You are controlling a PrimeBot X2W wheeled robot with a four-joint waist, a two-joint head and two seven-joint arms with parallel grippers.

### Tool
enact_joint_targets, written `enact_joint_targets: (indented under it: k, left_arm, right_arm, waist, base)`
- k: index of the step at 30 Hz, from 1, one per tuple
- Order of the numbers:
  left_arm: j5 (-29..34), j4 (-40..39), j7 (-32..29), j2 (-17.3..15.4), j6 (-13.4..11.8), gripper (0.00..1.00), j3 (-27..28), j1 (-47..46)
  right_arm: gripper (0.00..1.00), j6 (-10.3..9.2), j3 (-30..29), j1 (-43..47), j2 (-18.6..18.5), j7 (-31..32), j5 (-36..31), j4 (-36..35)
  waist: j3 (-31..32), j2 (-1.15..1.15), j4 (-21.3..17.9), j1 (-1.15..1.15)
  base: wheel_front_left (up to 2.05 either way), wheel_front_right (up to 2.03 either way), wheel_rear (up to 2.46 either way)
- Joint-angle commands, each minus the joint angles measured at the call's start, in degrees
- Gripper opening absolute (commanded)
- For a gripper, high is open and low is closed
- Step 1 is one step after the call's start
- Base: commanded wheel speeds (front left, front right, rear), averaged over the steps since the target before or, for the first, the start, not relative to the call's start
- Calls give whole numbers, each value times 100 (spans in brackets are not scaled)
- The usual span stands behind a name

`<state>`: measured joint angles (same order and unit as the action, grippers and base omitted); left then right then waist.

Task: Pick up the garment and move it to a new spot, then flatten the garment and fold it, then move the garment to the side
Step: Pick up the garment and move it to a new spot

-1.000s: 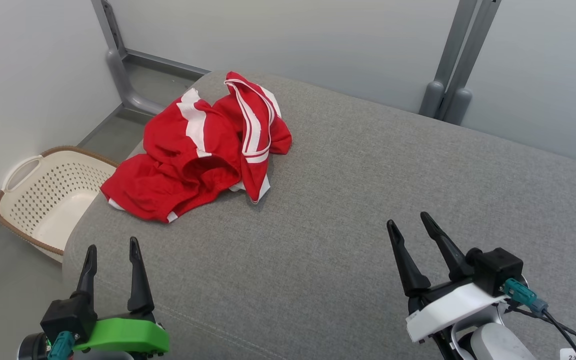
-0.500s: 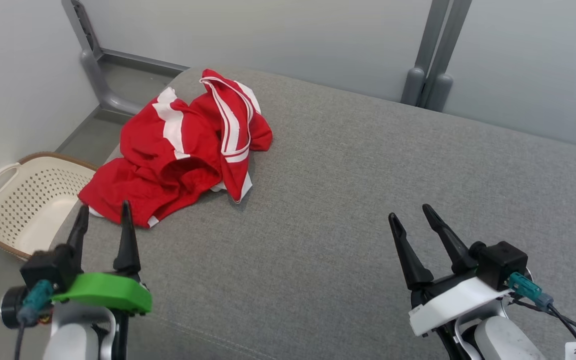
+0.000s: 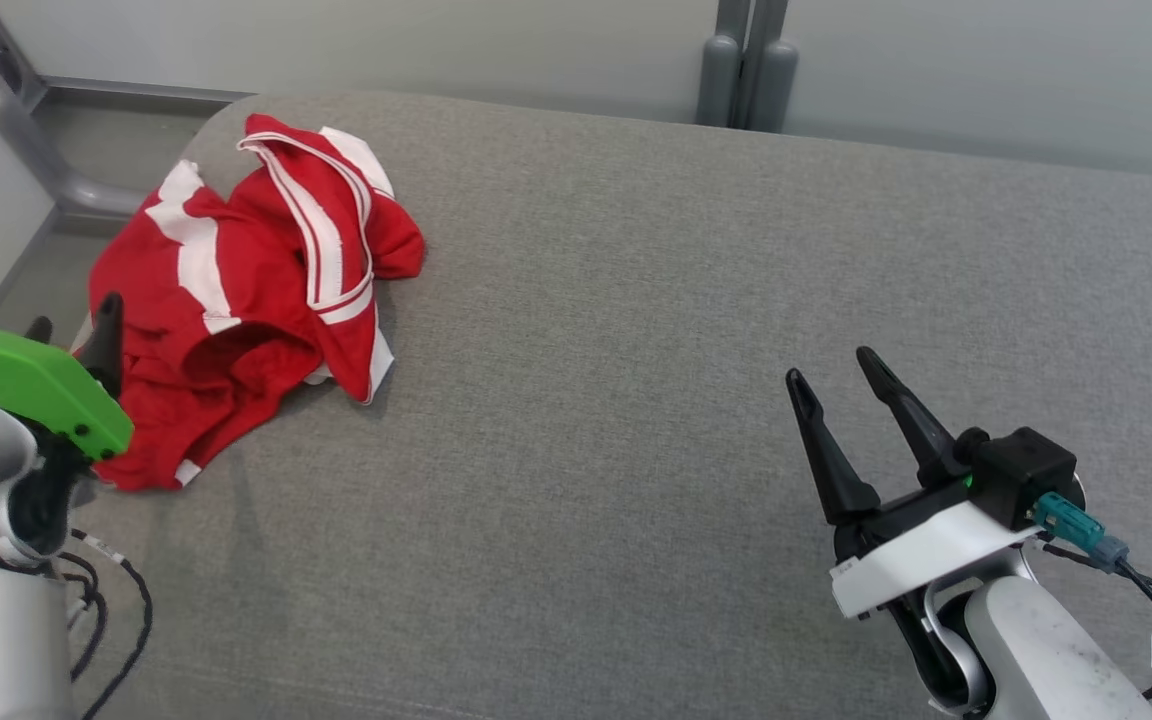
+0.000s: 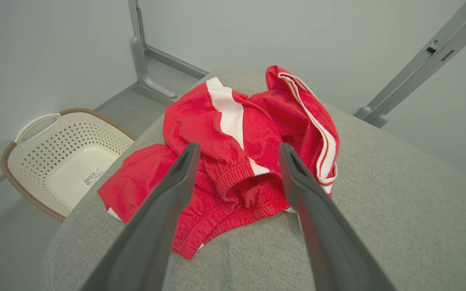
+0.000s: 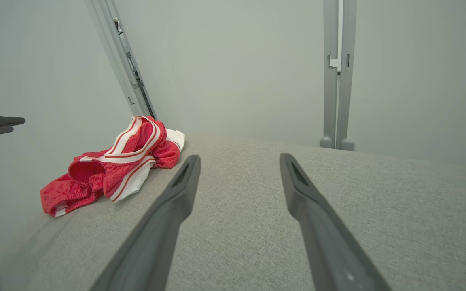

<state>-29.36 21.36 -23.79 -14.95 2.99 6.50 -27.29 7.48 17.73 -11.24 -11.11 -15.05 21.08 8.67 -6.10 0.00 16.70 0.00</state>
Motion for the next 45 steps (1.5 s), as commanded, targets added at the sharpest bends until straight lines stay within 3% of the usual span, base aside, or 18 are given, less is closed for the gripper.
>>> enact_joint_targets:
  k: [1,7,21,22,23,24,25,26,36,45]
  left_arm:
    - [-132,131,-134,-115,-54,100,104,-220]
    - [-353,1034,-721,-480,-76,100,262,-764]
    - [-586,2905,-1013,-990,50,100,424,-1320]
    - [-599,3028,-1026,-997,68,90,410,-1338]
    - [-615,3117,-1041,-1001,86,73,402,-1356]
    - [-623,3217,-1017,-1021,118,40,389,-1370]
    - [-623,3287,-987,-1043,136,15,381,-1374]
    - [-616,3380,-947,-1070,165,0,371,-1373]
    - [-474,3816,-332,-1261,419,0,28,-1580]
    - [-461,3192,-172,-1640,454,0,-820,-1876]
  right_arm:
    - [100,2,30,-151,-21,-17,25,-45]
    - [100,2,51,-367,-110,-17,61,-85]
    - [100,2,76,-608,-212,-17,87,-136]
    - [100,2,69,-593,-210,-17,91,-125]
    - [100,2,64,-575,-208,-17,92,-115]
    - [100,2,59,-550,-205,-17,94,-101]
    - [100,2,61,-533,-203,-17,96,-89]
    - [100,2,73,-522,-199,-17,101,-75]
    - [100,2,135,-436,-159,-17,122,19]
    - [100,2,201,-156,65,-17,211,172]
  waist:
    - [-359,0,-410,0]
    - [-723,0,-831,0]
    - [-1122,0,-1452,0]
    - [-1107,0,-1464,0]
    - [-1089,0,-1468,0]
    - [-1064,0,-1468,0]
    - [-1043,0,-1466,0]
    - [-1011,0,-1463,0]
    - [-655,0,-1324,0]
    - [88,0,-1228,0]
  base:
    - [0,0,0]
    - [0,0,0]
    - [0,0,0]
    - [0,0,0]
    - [0,0,0]
    - [0,0,0]
    - [0,0,0]
    - [0,0,0]
    - [0,0,0]
    - [0,0,0]
